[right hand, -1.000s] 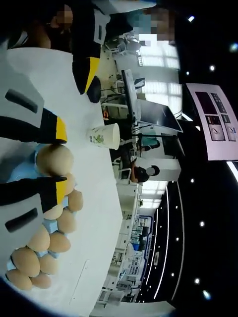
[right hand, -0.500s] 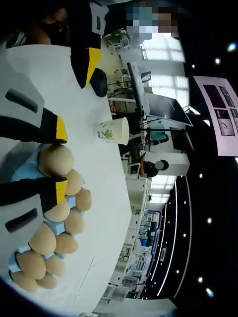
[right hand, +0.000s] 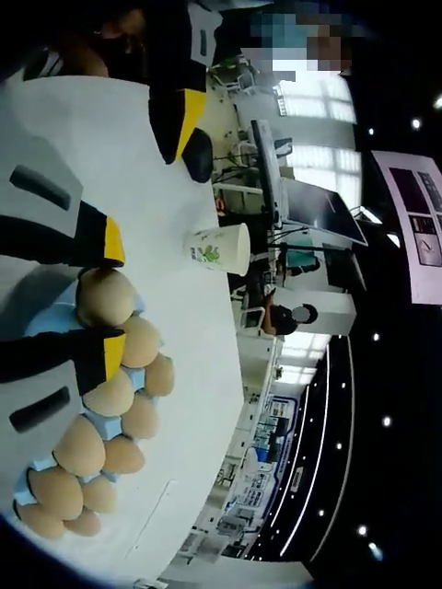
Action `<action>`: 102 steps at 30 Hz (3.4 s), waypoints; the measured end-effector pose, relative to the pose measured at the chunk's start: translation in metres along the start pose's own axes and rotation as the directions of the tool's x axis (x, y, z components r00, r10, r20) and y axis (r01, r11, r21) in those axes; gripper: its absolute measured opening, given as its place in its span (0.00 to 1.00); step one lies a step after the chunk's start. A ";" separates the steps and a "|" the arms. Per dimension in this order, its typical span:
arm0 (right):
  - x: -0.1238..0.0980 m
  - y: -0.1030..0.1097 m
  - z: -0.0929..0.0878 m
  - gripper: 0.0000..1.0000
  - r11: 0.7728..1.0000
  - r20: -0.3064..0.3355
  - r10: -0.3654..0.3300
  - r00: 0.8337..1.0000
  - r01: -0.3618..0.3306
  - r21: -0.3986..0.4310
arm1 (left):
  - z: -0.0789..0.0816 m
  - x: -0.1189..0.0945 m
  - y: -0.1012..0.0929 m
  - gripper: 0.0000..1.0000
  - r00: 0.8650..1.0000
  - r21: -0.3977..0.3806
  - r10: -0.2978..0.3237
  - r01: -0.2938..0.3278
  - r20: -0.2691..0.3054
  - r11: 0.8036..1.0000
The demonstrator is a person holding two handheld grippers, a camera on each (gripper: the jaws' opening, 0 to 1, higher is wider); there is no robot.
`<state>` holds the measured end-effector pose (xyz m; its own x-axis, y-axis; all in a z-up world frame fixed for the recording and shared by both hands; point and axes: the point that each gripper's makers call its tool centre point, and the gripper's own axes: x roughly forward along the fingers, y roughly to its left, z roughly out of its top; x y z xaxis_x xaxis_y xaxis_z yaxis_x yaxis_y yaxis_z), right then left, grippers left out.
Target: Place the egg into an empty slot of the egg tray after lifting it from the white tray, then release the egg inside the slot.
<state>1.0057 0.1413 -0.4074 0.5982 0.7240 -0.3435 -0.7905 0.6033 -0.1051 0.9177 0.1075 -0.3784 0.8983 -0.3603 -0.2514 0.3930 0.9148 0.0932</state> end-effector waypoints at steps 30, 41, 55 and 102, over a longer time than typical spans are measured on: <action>-0.029 -0.031 0.017 0.63 0.995 0.107 -0.067 0.992 0.058 0.087 | 0.008 0.006 -0.013 1.00 0.998 -0.014 -0.045 0.045 0.033 0.999; -0.055 -0.055 0.013 0.63 0.982 0.120 -0.154 0.981 0.139 0.125 | 0.011 0.007 -0.016 1.00 0.998 -0.012 -0.052 0.053 0.043 0.999; -0.079 -0.069 0.008 0.63 0.973 0.134 -0.206 0.969 0.188 0.136 | 0.014 0.013 -0.018 1.00 0.997 -0.004 -0.060 0.060 0.040 0.998; -0.154 -0.144 -0.035 0.80 0.887 0.097 -0.428 0.898 0.397 0.236 | 0.013 0.012 -0.021 1.00 0.996 -0.029 -0.062 0.063 0.058 0.998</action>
<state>1.0228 -0.0689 -0.3715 0.8888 0.4245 -0.1729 -0.4325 0.9016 -0.0097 0.9228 0.0819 -0.3708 0.8823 -0.4260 -0.2002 0.4432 0.8951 0.0488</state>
